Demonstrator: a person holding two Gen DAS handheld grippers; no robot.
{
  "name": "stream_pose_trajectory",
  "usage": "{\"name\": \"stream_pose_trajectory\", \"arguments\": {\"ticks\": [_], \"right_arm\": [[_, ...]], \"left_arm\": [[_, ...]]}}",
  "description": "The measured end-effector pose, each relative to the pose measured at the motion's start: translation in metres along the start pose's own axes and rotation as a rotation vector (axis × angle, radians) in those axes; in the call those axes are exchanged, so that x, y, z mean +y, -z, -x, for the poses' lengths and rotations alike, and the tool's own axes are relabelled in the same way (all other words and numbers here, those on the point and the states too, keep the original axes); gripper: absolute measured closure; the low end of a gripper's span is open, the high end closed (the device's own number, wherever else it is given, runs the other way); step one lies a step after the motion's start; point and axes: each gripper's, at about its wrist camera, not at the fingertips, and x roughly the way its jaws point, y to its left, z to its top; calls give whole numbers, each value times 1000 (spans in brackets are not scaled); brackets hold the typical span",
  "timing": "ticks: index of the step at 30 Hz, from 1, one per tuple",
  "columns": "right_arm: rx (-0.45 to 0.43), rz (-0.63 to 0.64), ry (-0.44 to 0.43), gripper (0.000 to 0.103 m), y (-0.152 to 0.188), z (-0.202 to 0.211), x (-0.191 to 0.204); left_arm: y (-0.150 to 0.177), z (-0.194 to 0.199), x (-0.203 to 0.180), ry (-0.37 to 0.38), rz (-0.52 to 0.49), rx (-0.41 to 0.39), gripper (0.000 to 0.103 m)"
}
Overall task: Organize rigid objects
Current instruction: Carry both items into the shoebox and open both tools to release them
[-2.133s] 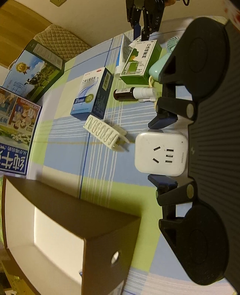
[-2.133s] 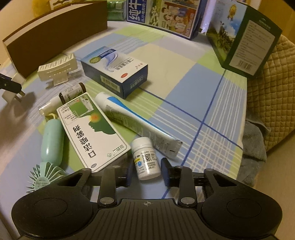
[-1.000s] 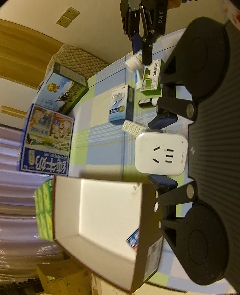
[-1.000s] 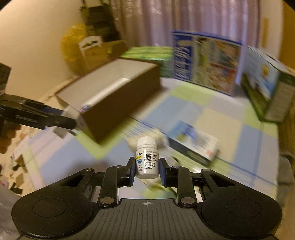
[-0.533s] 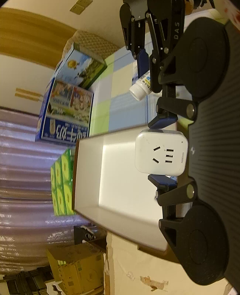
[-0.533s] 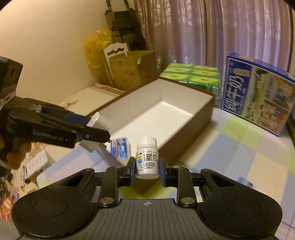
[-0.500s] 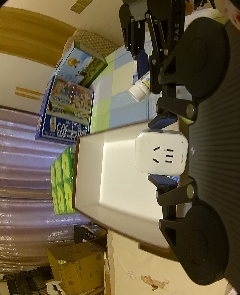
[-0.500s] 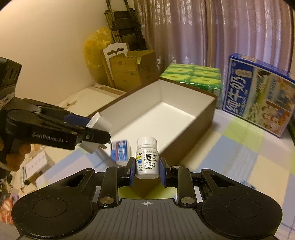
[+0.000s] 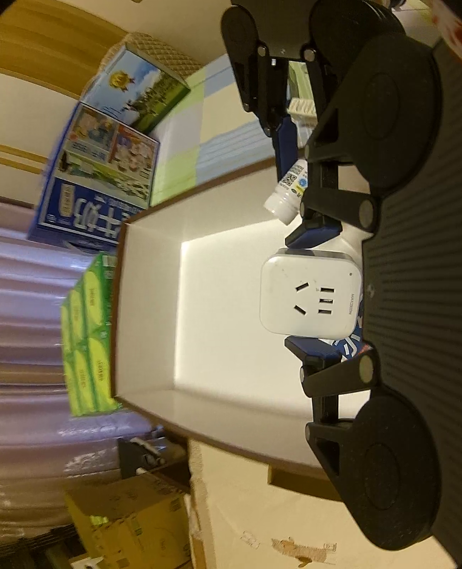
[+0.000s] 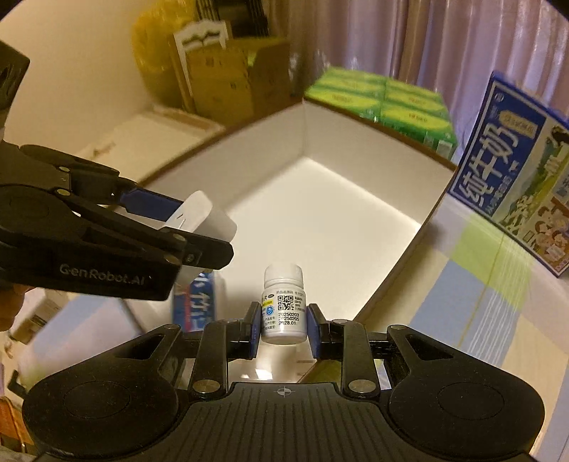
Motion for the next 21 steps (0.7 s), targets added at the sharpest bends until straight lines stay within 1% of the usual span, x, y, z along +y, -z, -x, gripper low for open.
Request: {"name": "stream_pose_trajectory", "arguments": {"ticks": [4, 8, 14, 17, 21], "right_arm": [[45, 7, 8, 80, -5, -18, -8], [63, 24, 31, 80, -16, -27, -12], [85, 40, 32, 80, -26, -37, -15], [81, 39, 37, 80, -27, -39, -15], [65, 37, 57, 78, -28, -42, -15]], "left_arm": [[-2, -25, 4, 7, 11, 46, 55], [-6, -44, 10, 20, 34, 80, 55], [-13, -59, 17, 42, 51, 111, 55], [-15, -64, 19, 58, 54, 114, 58], [-19, -66, 21, 60, 57, 111, 48]]}}
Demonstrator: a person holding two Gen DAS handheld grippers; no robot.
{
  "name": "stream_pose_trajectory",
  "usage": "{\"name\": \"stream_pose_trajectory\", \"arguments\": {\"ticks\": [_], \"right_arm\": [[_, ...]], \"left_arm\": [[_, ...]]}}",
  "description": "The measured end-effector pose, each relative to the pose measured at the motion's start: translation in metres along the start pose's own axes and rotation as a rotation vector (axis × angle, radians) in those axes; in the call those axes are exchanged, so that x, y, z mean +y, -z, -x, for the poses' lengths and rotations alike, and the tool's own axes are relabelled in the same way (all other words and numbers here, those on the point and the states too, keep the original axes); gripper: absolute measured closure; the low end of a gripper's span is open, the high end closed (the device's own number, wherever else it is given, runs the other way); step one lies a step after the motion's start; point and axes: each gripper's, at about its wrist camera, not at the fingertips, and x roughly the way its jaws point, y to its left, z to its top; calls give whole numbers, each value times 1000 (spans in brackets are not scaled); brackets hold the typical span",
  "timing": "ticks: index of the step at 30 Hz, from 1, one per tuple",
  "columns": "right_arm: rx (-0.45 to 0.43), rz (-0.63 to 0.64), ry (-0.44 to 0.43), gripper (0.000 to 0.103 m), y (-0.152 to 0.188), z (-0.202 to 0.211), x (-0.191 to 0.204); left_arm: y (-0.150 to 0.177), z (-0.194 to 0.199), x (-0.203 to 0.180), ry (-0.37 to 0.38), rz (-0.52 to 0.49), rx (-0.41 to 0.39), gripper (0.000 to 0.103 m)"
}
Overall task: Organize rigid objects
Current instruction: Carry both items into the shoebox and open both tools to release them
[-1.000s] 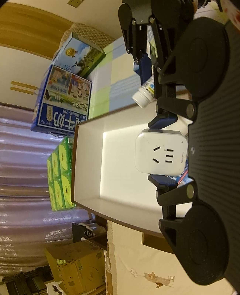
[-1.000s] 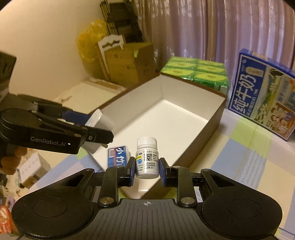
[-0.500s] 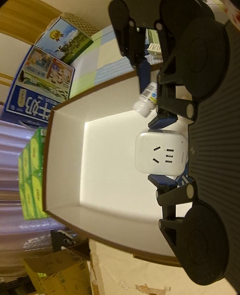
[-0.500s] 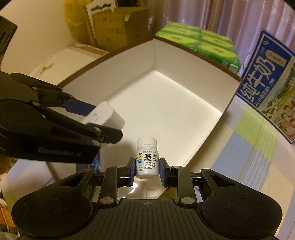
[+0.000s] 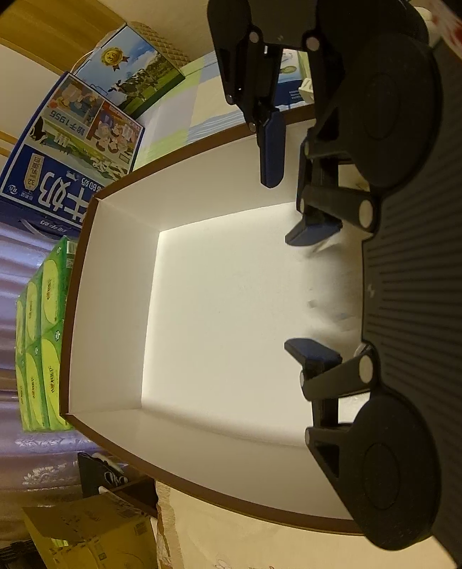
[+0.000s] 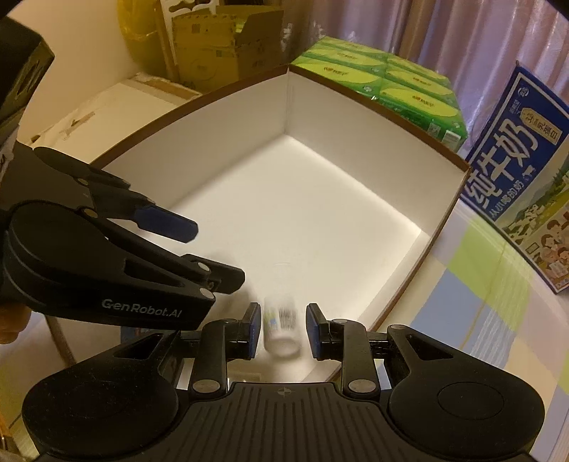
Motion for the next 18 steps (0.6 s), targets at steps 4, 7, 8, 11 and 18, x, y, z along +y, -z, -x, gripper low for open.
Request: {"name": "stream_pose_trajectory", "arguments": {"ticks": [4, 7, 8, 11, 18], "right_arm": [[-6, 19, -6, 73, 1, 2, 1], [-11, 17, -13, 71, 3, 5, 3], [-12, 18, -16, 71, 3, 6, 3], [-15, 15, -18, 70, 5, 8, 4], [-22, 0, -26, 68, 11, 14, 5]], "left_arm": [[-1, 1, 2, -14, -8, 8, 45], [-1, 3, 3, -24, -10, 10, 44], [0, 4, 4, -25, -8, 13, 44], [1, 8, 6, -34, -7, 11, 44], [6, 19, 8, -54, -14, 5, 44]]}}
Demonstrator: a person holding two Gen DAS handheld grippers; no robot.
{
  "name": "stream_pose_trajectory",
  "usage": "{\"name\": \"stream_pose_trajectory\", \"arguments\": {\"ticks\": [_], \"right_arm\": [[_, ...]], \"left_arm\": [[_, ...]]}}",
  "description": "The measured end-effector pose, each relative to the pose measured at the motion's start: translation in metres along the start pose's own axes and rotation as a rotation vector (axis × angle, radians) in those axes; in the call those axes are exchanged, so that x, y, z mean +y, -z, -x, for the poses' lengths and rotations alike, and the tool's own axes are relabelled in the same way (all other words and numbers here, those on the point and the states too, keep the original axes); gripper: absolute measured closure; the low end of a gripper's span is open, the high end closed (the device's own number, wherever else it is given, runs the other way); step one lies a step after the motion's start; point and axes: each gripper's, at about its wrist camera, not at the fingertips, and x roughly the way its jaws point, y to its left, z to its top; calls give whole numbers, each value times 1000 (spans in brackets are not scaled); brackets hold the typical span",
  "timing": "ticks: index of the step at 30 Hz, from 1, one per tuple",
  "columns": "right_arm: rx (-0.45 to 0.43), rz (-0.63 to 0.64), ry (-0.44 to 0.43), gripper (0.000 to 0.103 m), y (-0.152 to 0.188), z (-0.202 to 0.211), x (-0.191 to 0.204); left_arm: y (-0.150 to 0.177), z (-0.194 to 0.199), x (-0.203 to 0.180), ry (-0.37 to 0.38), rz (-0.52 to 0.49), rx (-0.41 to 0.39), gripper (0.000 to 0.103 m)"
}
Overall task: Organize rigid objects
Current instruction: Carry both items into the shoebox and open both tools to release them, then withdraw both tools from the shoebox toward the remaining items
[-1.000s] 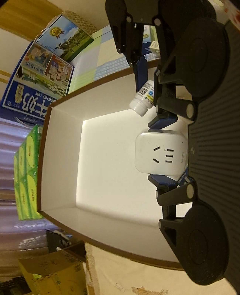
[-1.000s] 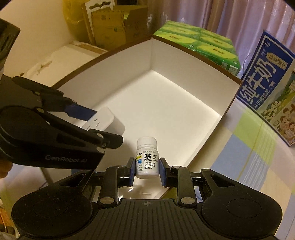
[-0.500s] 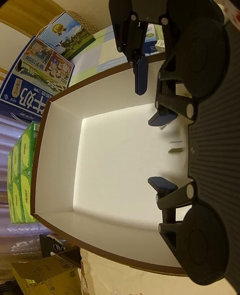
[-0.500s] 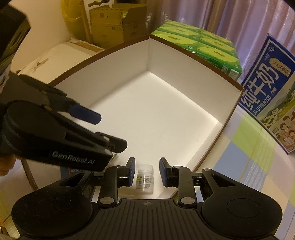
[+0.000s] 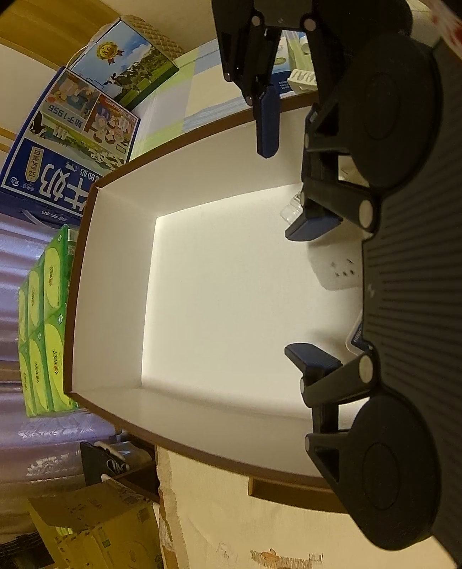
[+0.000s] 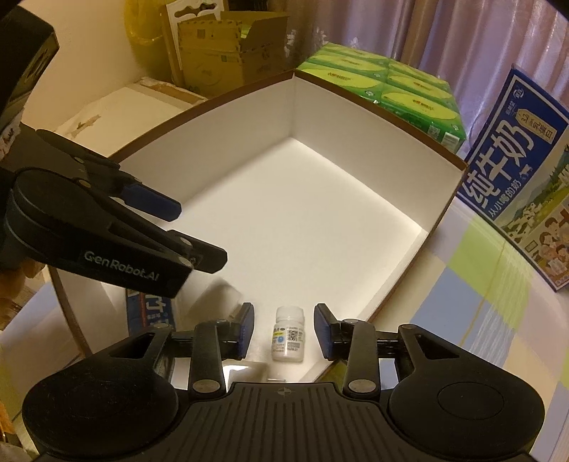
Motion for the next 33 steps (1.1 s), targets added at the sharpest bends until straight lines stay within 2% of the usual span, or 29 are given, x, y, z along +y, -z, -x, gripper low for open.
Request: {"name": "stream_pose_trajectory", "arguments": {"ticks": [10, 19, 24, 33], "right_arm": [[-49, -20, -10, 65, 7, 20, 8], [-153, -61, -21, 51, 19, 57, 11], [-217, -97, -31, 46, 36, 86, 9], [-279, -193, -20, 44, 80, 134, -3]], "left_arm": [[8, 22, -1, -30, -5, -31, 44], [16, 55, -8, -37, -11, -83, 44], [26, 78, -18, -31, -17, -124, 44], [56, 109, -42, 4, -23, -172, 42]]}}
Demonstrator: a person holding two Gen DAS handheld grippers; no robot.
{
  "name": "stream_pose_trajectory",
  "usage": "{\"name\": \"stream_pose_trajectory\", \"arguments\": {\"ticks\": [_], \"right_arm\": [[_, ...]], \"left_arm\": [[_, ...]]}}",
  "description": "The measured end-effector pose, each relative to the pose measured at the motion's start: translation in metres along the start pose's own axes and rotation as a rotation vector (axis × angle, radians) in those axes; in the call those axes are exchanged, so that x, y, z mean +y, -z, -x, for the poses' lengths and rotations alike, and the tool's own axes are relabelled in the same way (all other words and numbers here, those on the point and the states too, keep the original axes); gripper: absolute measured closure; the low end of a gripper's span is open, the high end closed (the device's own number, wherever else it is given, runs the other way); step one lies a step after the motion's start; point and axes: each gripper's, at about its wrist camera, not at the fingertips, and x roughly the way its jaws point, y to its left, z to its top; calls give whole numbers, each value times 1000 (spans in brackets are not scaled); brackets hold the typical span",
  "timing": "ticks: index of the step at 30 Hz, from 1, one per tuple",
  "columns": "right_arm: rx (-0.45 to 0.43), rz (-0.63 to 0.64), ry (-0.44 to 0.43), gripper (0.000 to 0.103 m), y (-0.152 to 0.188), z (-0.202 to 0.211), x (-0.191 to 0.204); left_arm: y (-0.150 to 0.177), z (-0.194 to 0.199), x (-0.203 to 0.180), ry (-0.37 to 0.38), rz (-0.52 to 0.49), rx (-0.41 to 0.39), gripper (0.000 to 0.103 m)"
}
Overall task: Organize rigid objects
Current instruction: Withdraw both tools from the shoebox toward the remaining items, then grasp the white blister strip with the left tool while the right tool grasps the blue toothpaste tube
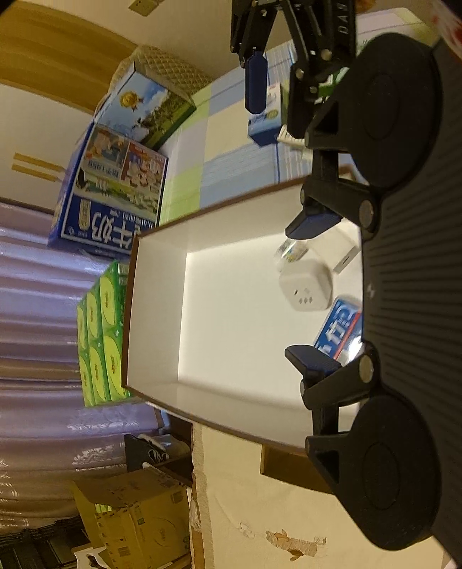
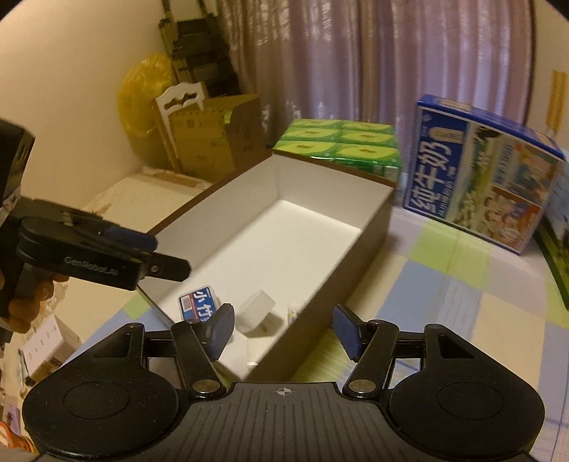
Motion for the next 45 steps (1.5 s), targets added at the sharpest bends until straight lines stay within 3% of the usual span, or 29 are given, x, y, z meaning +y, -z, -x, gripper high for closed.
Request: {"name": "stream_pose_trajectory", "arguments": {"ticks": [11, 23, 33, 45], "right_arm": [[-32, -116, 63, 44, 52, 71, -30], [18, -239, 94, 44, 112, 120, -60], [62, -282, 137, 44, 143, 136, -85], [98, -367, 191, 44, 159, 129, -114]], "left_arm": [[41, 23, -60, 84, -50, 1, 42], [71, 16, -126, 176, -115, 55, 42], [89, -3, -168, 213, -166, 109, 43], [87, -35, -195, 186, -235, 142, 44]]}}
